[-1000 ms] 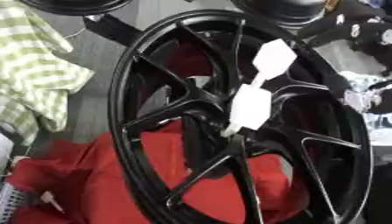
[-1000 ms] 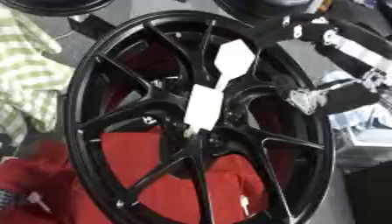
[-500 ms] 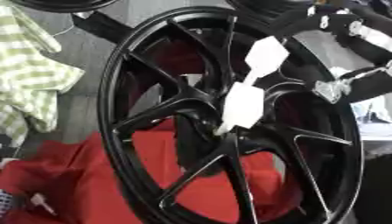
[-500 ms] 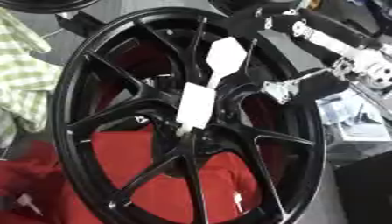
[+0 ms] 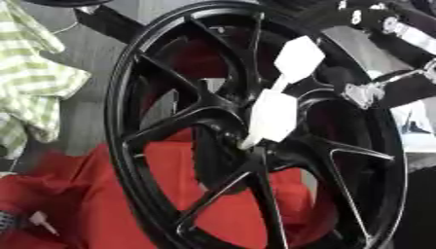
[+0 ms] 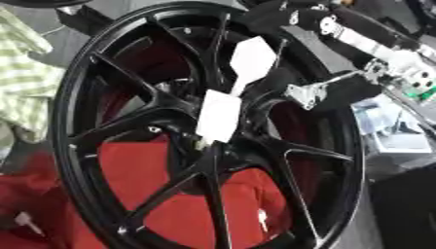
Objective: Pull the pin out of the wheel hub.
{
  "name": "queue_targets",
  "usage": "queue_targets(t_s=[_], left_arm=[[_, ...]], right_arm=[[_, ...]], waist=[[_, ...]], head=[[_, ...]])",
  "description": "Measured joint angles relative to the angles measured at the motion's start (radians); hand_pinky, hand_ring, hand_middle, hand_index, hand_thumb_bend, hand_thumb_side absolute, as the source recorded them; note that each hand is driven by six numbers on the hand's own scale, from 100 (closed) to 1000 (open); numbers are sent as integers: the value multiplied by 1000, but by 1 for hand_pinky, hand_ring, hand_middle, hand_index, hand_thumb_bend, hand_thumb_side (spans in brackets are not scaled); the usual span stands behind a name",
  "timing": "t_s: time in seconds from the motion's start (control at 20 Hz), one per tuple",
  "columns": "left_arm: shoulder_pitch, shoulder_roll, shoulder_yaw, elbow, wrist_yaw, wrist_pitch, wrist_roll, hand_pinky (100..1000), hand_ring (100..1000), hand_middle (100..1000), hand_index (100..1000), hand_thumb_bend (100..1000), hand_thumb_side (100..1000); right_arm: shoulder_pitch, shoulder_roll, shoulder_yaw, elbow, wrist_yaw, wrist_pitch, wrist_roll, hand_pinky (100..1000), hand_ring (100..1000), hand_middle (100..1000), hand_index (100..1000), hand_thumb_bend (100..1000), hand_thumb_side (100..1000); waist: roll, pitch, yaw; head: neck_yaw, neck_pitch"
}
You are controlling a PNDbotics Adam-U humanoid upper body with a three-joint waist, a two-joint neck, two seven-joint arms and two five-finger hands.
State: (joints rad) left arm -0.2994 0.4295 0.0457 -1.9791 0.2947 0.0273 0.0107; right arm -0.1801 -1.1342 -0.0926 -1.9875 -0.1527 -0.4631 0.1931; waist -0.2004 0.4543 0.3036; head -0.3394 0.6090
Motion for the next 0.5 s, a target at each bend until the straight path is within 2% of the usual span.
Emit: queue_targets(t_s=[0.5], left_arm=[[0,0,0,0,-13,0,0,572,654,583,741,100,755]], right_arm=[[6,4,0,0,5,34,20,965,939,928,899,100,201]], waist=[[-9,8,5]], head=[[-5,-17]])
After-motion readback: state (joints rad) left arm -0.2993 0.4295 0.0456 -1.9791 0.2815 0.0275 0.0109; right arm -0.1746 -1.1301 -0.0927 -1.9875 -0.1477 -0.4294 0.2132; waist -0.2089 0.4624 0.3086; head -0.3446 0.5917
